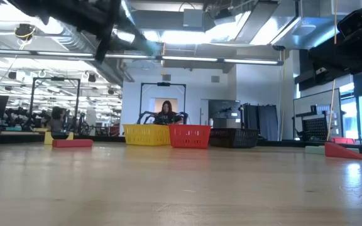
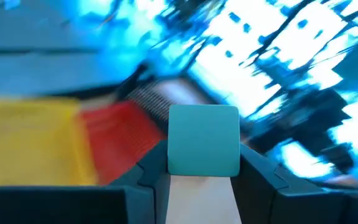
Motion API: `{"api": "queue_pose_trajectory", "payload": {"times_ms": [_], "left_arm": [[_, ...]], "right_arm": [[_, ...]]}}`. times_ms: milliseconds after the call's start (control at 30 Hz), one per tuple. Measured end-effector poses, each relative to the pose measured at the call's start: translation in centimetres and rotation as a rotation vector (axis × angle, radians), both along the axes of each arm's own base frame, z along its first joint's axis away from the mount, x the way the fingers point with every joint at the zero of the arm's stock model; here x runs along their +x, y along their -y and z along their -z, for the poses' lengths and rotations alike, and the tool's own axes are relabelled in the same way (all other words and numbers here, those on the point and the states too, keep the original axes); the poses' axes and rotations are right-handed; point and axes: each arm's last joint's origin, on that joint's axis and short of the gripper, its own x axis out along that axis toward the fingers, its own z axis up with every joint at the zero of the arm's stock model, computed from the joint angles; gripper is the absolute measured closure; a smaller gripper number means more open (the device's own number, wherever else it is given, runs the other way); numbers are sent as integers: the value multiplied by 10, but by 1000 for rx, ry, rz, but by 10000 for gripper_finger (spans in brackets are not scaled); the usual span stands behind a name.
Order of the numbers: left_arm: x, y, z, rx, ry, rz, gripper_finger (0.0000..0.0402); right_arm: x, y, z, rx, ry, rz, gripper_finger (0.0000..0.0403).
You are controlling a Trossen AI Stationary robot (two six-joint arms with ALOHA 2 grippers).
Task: Sort & place blocks by color
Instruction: Put the top left blue block into the black bin
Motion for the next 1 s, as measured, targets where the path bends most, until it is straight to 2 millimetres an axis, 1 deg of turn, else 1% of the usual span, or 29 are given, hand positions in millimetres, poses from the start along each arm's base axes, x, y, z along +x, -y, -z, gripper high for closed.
{"api": "queue_pose_trajectory", "payload": {"times_ms": [67,133,733,900,1000], "left_arm": [[1,1,-7,16,67,38,281],[1,2,-9,21,94,65,281],[5,13,-8,-6,100,117,281],[5,14,-8,-13,103,118,281],[5,13,-8,-13,103,104,281]], "right_arm": [[0,0,0,1,-1,0,382],[0,0,0,0,0,0,382],[0,0,0,0,0,0,382],[0,0,0,-1,-1,0,382],[0,0,0,-54,6,-1,382]]}}
